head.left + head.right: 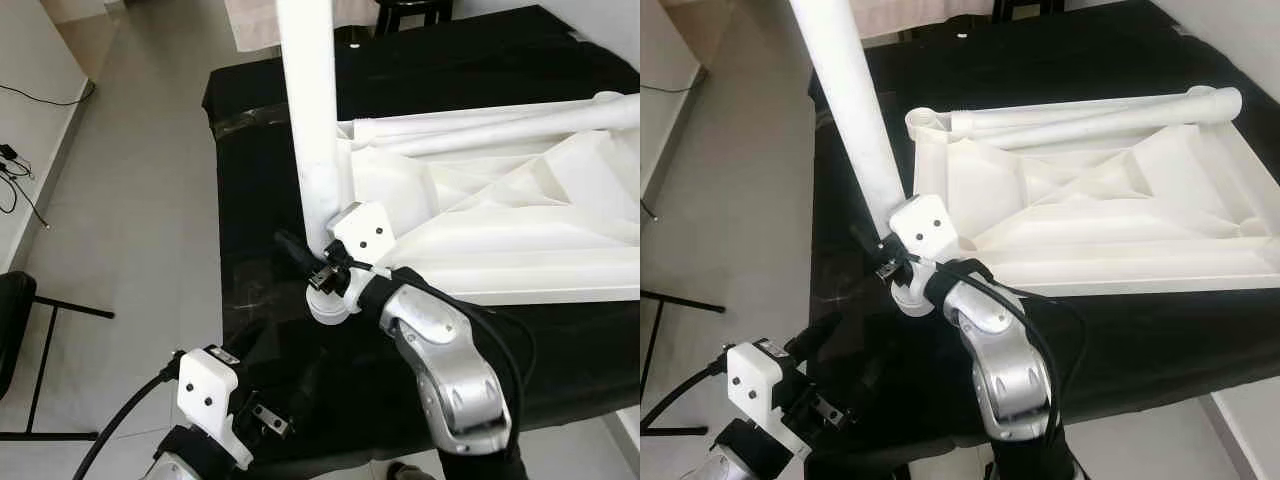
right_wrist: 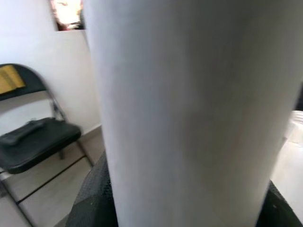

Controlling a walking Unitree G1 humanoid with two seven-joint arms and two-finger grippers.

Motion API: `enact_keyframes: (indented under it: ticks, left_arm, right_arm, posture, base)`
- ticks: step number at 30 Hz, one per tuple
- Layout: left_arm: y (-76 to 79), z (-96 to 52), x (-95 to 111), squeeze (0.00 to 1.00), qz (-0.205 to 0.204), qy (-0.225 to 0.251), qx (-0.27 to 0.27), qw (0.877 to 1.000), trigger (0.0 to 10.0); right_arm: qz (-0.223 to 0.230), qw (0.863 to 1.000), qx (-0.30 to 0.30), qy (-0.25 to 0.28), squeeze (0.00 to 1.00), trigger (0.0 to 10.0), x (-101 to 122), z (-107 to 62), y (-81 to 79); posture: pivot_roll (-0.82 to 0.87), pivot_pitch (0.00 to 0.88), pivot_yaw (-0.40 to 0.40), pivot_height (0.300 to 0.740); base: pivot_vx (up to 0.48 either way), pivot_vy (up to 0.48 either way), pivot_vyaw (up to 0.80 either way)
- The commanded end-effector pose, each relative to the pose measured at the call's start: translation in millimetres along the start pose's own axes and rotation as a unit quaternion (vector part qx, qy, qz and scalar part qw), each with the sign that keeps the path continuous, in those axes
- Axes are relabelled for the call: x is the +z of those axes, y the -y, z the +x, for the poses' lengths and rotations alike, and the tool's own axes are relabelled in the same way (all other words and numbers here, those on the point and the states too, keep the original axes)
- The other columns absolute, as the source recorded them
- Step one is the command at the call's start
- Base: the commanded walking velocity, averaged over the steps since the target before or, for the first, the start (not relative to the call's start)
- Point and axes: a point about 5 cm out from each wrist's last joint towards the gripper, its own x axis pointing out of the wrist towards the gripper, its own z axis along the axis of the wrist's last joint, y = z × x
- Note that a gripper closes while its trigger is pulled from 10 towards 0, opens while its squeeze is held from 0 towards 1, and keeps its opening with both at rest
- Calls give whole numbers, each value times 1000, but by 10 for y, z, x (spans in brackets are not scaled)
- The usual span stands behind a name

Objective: Building children table

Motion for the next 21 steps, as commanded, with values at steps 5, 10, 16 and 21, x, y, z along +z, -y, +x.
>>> enact_keyframes:
  ticks: [5, 10, 16, 21]
  left_arm:
    - [18, -23, -41, 0, -3, -9, 2, 1000, 10000]
    - [36, -33, -37, 0, -3, -9, 4, 1000, 10000]
    - [50, -43, -27, 0, -4, -11, 2, 1000, 10000]
    - [51, -53, -21, 0, -4, -14, 1, 1000, 10000]
  right_arm:
    - [43, 988, 143, 30, 1000, 10000, 44, 84, 35]
    - [-13, 963, 267, 41, 851, 10000, 156, 114, 49]
    - [-39, 920, 388, 38, 0, 10000, 205, 135, 58]
    - [-45, 914, 403, 35, 0, 10000, 196, 217, 124]
  posture:
    - [-2, 252, 62, 740]
    - [4, 252, 61, 740]
    - [25, 258, 65, 740]
    - [45, 265, 70, 740]
  base:
    - [0, 0, 0]
    - [0, 0, 0]
    - [0, 0, 0]
    - [0, 0, 0]
